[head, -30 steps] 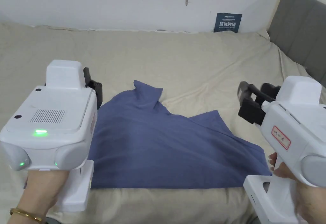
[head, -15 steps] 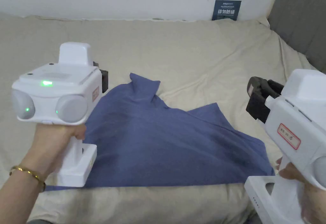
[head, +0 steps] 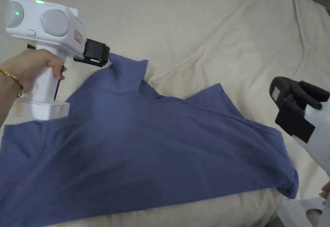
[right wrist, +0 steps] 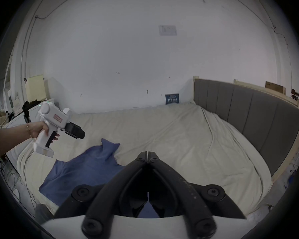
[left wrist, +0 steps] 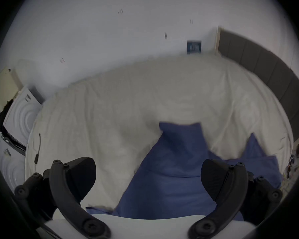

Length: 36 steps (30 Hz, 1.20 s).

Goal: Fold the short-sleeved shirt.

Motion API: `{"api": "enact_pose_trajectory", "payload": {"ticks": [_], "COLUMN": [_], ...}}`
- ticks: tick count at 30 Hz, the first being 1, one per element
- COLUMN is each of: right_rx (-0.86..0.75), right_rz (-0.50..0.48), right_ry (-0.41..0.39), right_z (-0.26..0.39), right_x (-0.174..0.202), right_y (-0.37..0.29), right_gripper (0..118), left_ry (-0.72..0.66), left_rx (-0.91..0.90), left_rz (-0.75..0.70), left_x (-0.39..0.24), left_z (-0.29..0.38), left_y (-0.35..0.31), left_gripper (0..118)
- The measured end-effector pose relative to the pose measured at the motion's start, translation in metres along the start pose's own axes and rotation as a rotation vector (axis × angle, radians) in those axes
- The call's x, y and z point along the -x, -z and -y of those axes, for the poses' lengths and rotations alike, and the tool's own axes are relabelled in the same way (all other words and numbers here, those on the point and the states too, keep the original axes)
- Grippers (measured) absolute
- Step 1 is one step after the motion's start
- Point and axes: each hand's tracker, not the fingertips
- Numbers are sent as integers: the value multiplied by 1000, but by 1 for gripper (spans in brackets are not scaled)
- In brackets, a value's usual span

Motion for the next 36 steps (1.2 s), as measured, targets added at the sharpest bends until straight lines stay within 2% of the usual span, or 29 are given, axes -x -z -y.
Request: {"api": "enact_pose_trajectory", "payload": {"ticks": [2,5,6,7,8,9,10,11,14,15,20,22,23,25,26,29,30,32,33,36], "right_rx": [29,62,74,100,117,121,131,140,139,140,173,227,234,334,386,455,469,529,573,673], "right_rz": [18,41,46,35,14,5,7,13,21,18,28,46,52,73,75,70,117,187,190,251], "right_ry": [33,26,26,31,42,48,46,39,57,68,46,35,35,32,42,8,20,29,19,71], "right_z": [6,15,16,18,20,22,23,24,25,25,26,24,24,25,26,34,38,42,44,50], "right_x": [-4,-7,-8,-11,-14,-17,-18,-18,-19,-19,-25,-31,-37,-49,-56,-74,-78,-88,-93,-106], "right_y": [15,33,38,44,50,56,62,66,67,67,57,53,51,51,53,62,67,80,90,119], "right_gripper": [1,1,1,1,1,1,1,1,1,1,1,1,1,4,21,98,107,116,117,115], "left_ry": [-33,-63,-72,-86,-86,-85,-88,-110,-29,-39,-82,-75,-94,-102,-114,-135,-139,-142,-143,-141], "left_rx": [77,136,160,163,164,159,158,136,116,122,76,33,55,7,-6,-59,-64,-63,-68,-73], "left_rz": [-41,-46,-51,-15,-11,-12,-10,11,24,10,19,30,89,92,96,95,98,97,93,71], "left_x": [2,8,8,7,8,7,6,2,3,4,4,3,1,1,1,4,4,4,4,1], "left_z": [-1,9,11,13,16,18,21,23,25,25,24,25,28,26,26,27,28,32,34,36], "left_y": [40,81,90,99,104,107,110,107,101,100,65,43,30,4,-8,-39,-47,-62,-67,-81], "left_gripper": [118,118,112,92,47,37,36,27,18,6,3,2,2,2,2,2,2,2,2,2]}}
